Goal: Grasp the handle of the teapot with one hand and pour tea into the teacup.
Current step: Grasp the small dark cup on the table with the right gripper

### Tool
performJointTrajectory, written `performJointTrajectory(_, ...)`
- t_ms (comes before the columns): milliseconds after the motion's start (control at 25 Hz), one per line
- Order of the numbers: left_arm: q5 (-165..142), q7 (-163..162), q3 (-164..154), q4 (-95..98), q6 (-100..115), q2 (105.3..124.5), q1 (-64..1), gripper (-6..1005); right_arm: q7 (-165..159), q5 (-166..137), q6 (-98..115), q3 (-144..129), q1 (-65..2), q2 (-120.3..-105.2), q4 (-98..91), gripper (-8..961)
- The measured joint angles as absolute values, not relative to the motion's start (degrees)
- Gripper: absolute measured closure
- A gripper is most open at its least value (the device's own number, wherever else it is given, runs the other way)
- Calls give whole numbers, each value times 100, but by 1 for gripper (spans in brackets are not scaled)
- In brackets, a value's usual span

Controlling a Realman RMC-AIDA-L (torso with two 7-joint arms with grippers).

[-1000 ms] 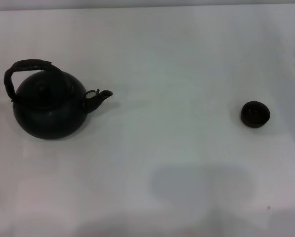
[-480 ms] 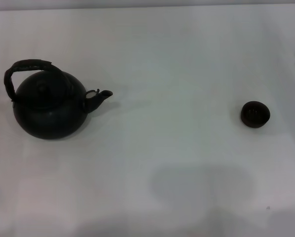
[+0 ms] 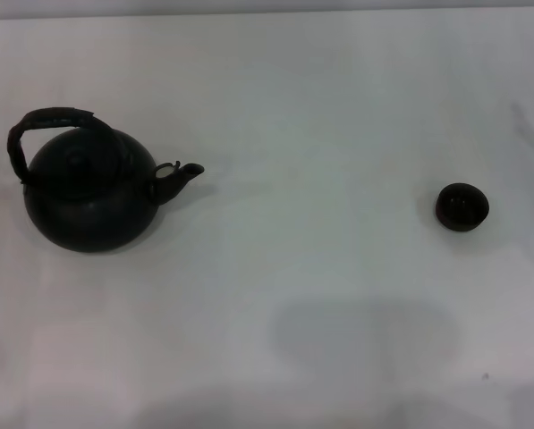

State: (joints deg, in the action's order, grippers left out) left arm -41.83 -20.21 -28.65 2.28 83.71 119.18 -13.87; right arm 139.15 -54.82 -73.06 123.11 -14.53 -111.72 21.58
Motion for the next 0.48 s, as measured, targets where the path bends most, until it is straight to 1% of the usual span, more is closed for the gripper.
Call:
performJointTrajectory(160, -4183, -2021, -2865, 210, 8369, 11910, -1404, 348, 13022, -6453, -7625, 12310, -1338, -10891, 2817, 107)
performJointTrajectory(280, -4183, -2020, -2865, 205, 8368, 11910, -1410, 348, 12361, -7069, -7835, 12323, -1335, -10716, 3219, 107)
performJointTrajectory(360, -4183, -2020, -2865, 195, 8367, 11920, -1415, 348, 11884, -7495, -8000, 12326, -1335, -10637, 3602, 107)
performJointTrajectory(480, -4183, -2018, -2865, 149, 8366, 11929, -1422, 348, 11196, -8133, -8148, 12326, -1348, -10608, 4266, 107)
